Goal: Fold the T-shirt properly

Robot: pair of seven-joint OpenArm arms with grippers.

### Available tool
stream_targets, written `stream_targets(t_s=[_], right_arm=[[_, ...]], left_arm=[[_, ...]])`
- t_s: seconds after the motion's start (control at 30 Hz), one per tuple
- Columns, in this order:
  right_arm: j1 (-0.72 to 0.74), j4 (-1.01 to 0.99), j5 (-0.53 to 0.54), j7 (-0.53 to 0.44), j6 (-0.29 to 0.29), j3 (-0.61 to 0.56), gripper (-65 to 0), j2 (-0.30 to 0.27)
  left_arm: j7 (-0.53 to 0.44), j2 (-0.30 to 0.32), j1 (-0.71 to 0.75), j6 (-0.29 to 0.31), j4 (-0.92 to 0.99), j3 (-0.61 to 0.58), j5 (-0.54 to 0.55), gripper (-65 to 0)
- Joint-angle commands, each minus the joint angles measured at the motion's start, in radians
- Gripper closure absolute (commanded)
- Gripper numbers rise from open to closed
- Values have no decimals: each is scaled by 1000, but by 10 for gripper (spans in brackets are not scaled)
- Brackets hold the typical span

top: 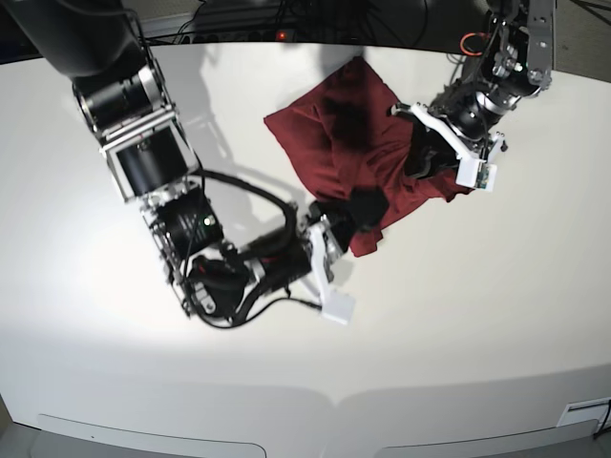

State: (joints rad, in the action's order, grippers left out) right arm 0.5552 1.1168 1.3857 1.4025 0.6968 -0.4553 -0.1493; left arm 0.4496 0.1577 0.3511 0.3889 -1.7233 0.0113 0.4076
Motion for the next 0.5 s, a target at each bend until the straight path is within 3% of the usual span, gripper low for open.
stream_targets(t_s=[0.0, 0.1, 0.2, 0.47], right_arm=[[36, 16, -19, -6, 1, 4, -159, 3], [48, 16, -165, -6, 1, 4, -250, 3], [34, 16, -284, -6, 1, 2, -303, 3], [20, 15, -283, -6, 1, -11, -308, 3]], left_arm=[[-16, 3, -2, 3, -20, 1, 11, -74], [-16, 3, -2, 3, -20, 1, 12, -74], [-16, 3, -2, 3, -20, 1, 11, -74], [-16, 4, -2, 3, -20, 1, 11, -74]])
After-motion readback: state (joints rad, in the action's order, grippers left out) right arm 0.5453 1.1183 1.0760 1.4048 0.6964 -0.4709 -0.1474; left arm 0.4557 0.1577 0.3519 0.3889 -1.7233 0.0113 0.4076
